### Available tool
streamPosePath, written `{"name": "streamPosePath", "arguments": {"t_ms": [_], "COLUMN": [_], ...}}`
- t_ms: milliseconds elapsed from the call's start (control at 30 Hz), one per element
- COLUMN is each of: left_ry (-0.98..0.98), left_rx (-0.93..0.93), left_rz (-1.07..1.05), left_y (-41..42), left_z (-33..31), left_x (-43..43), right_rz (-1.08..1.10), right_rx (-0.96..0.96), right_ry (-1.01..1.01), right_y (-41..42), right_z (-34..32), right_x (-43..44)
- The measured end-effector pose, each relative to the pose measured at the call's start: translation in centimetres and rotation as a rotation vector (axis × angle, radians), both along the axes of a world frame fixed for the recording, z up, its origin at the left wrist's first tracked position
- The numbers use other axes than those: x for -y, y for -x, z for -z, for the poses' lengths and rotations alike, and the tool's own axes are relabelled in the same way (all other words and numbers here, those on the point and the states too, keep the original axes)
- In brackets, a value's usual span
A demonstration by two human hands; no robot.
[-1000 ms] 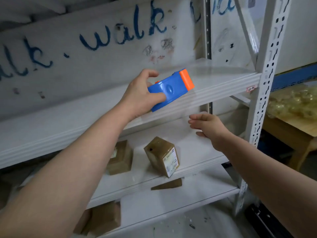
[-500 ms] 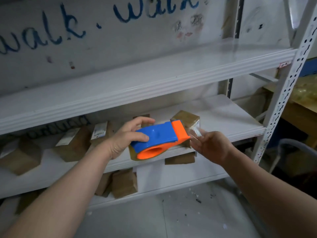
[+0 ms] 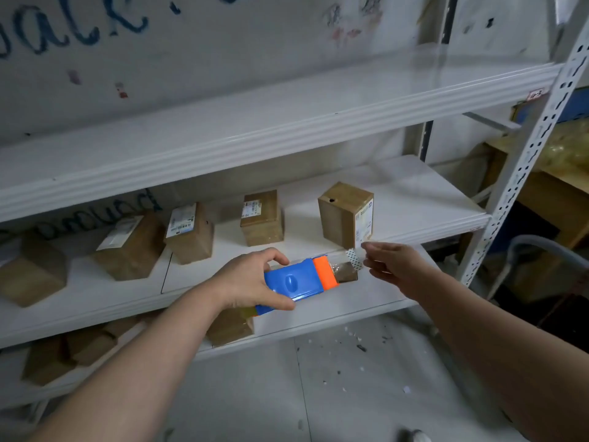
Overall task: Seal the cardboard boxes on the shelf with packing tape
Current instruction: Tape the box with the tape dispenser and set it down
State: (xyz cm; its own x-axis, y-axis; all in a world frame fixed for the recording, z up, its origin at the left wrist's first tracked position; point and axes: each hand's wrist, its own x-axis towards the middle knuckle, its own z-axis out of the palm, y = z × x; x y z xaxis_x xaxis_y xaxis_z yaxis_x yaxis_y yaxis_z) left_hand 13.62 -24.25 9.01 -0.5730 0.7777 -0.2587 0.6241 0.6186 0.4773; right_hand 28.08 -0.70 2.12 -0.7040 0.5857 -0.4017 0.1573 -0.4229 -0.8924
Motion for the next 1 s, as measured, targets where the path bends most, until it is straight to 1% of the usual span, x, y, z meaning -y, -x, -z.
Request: {"name": "streamPosePath", "arguments": {"t_ms": [67,200,267,333,400,467,600,833,900,1000], "left_ry": [0.032,0.091,0.017,-0.103,-0.227,-0.304,-0.332,-0.373,-0.375,-0.400], "left_rx": [-0.110,-0.186,-0.165,-0.133,-0.069,-0.024,-0.025,0.074,0.087,0.088], "left_rz": [0.024,0.017,-0.002,-0.034,-0.101,-0.166,-0.228,-0.354,-0.371,-0.385], "left_y": [-0.3,0.1,0.6,1.4,2.4,3.3,4.3,5.5,5.8,5.8], "left_z": [0.1,0.9,0.9,0.8,0.9,0.9,0.7,1.1,1.3,1.4], "left_x": [-0.6,-1.9,-2.6,-3.4,-4.3,-5.6,-8.5,-11.5,-11.8,-12.1], "right_rz": [0.016,-0.009,-0.031,-0.041,-0.050,-0.094,-0.141,-0.311,-0.331,-0.305], "right_rx": [0.016,0.074,0.057,0.011,-0.013,-0.004,0.011,0.007,0.009,0.015], "right_ry": [-0.070,-0.256,-0.302,-0.301,-0.314,-0.358,-0.402,-0.467,-0.451,-0.366], "right_y": [0.4,1.7,2.7,4.0,5.6,7.4,10.6,14.3,15.0,15.6], "right_z": [-0.7,-1.7,-2.0,-2.5,-2.9,-3.3,-3.8,-4.1,-3.8,-3.1], "right_x": [-0.8,-3.1,-4.5,-6.0,-7.8,-9.7,-13.5,-17.5,-18.0,-19.0]}}
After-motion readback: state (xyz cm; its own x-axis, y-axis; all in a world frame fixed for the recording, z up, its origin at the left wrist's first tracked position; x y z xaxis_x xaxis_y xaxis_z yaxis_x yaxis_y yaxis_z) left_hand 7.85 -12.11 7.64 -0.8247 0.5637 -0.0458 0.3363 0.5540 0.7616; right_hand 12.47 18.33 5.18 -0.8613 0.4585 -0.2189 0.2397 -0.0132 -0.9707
